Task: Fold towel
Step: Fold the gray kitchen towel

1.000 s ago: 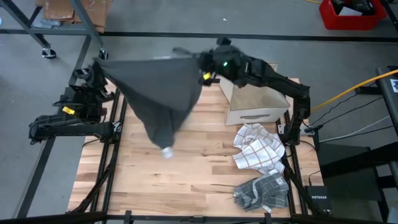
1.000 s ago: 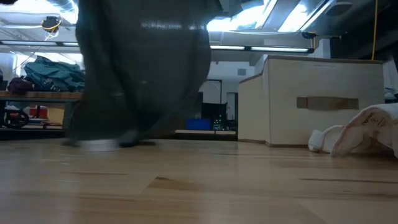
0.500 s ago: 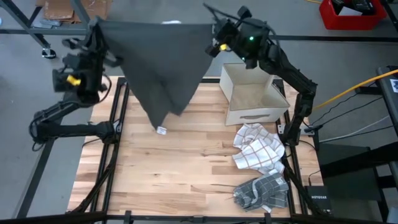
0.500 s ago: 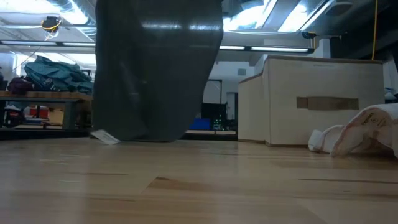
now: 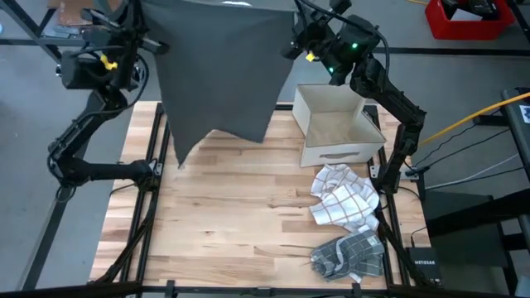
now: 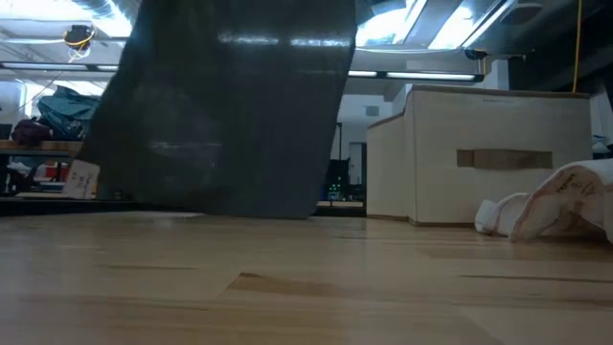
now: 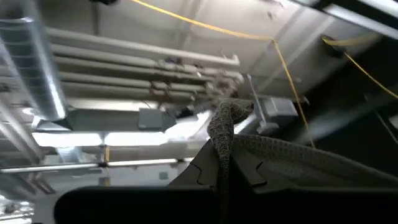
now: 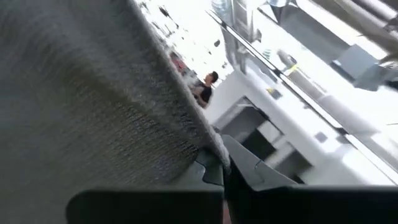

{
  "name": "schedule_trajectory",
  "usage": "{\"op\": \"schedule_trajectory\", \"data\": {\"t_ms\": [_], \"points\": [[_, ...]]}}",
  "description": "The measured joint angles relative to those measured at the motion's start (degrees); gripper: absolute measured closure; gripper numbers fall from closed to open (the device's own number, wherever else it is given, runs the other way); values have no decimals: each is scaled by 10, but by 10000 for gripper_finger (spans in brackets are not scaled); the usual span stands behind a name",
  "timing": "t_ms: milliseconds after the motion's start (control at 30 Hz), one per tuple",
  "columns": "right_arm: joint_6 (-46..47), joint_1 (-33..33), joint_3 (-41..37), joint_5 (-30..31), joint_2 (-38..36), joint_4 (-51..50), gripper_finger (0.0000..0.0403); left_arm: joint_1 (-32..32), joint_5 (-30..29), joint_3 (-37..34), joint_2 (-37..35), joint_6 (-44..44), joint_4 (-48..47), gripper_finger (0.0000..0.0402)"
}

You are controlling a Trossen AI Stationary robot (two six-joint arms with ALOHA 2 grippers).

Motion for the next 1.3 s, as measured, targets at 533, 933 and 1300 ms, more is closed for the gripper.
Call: {"op": "schedule_trajectory", "data": {"t_ms": [533,933,1300], "points": [[-24,-57,0,-40,-12,17,403,133,116,5,13,-109,-8,401],[-21,-88,-1,-70,-12,70,403,169,168,70,63,-118,-10,401],[-20,-89,0,-40,-14,47,403,214,250,105,80,-173,-88,401]]}}
